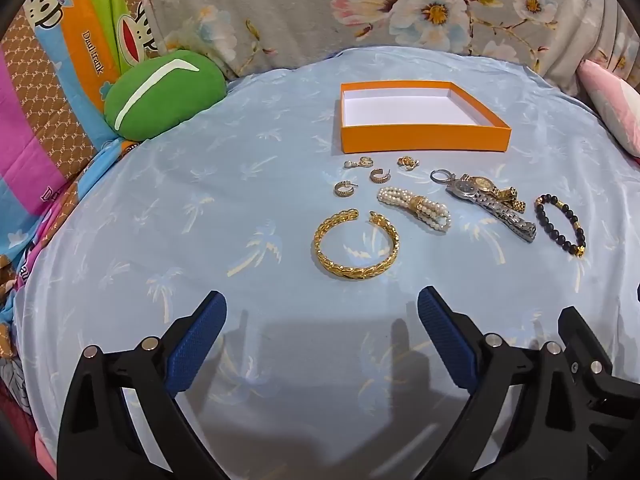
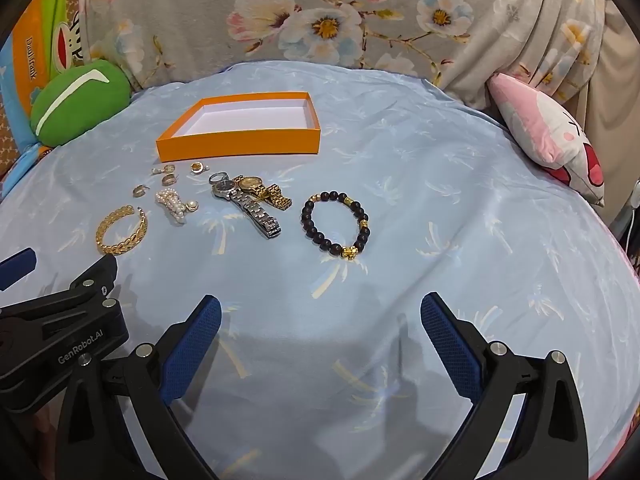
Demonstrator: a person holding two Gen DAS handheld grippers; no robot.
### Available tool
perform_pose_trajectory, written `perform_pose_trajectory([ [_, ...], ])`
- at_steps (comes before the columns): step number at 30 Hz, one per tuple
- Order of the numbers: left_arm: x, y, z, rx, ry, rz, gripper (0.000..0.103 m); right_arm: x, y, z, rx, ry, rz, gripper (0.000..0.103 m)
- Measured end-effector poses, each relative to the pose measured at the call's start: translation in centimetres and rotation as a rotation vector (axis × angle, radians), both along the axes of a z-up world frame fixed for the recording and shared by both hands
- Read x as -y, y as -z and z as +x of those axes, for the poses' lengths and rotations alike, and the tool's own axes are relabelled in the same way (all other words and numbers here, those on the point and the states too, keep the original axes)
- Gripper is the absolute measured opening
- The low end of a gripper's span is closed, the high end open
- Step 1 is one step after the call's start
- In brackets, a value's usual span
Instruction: Organize jewelry
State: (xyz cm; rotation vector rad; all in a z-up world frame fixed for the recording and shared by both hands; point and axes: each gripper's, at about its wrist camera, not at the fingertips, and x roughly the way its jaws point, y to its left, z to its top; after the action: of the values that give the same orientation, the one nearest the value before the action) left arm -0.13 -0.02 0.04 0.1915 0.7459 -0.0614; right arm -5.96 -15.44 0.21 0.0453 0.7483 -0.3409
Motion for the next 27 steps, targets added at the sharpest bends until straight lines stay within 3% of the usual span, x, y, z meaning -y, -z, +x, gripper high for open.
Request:
perform_pose_trajectory([
  [27,-0.54,-0.03,0.14,-0.003,-0.004,-0.004,0.094,-0.1,-0.09,0.2,0.001,-0.003,0.007,0.098],
])
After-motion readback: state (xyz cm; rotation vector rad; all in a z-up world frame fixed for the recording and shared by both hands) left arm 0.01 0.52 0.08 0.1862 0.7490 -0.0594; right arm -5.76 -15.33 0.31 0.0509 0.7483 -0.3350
